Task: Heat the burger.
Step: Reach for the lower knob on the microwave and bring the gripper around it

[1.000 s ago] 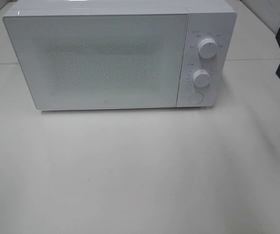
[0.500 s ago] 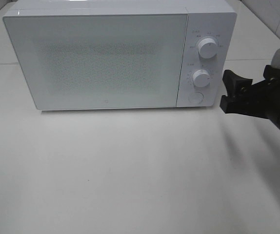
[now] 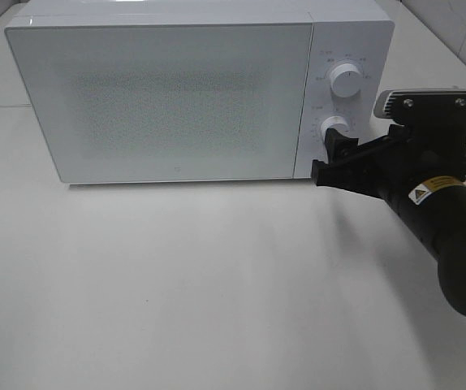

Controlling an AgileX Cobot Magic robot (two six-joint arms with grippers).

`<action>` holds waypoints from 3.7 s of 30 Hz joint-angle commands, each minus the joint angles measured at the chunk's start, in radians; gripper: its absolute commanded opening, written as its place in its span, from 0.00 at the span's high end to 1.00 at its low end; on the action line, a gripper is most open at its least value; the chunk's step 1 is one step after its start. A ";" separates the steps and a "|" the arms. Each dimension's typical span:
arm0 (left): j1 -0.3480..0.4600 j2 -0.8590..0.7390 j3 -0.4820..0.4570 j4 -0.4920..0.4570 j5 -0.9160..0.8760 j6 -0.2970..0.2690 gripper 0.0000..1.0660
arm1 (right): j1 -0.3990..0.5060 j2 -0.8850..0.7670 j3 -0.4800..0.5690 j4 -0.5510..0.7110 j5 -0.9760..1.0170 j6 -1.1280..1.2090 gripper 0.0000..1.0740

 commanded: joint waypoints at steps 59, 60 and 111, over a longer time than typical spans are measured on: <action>-0.002 -0.020 0.002 -0.010 -0.009 -0.007 0.05 | -0.048 0.293 -0.310 0.032 -0.218 -0.034 0.64; -0.002 -0.020 0.002 -0.010 -0.009 -0.007 0.05 | -0.048 0.293 -0.310 0.032 -0.218 -0.034 0.69; -0.002 -0.020 0.002 -0.010 -0.009 -0.007 0.05 | -0.048 0.293 -0.306 0.013 -0.117 1.713 0.60</action>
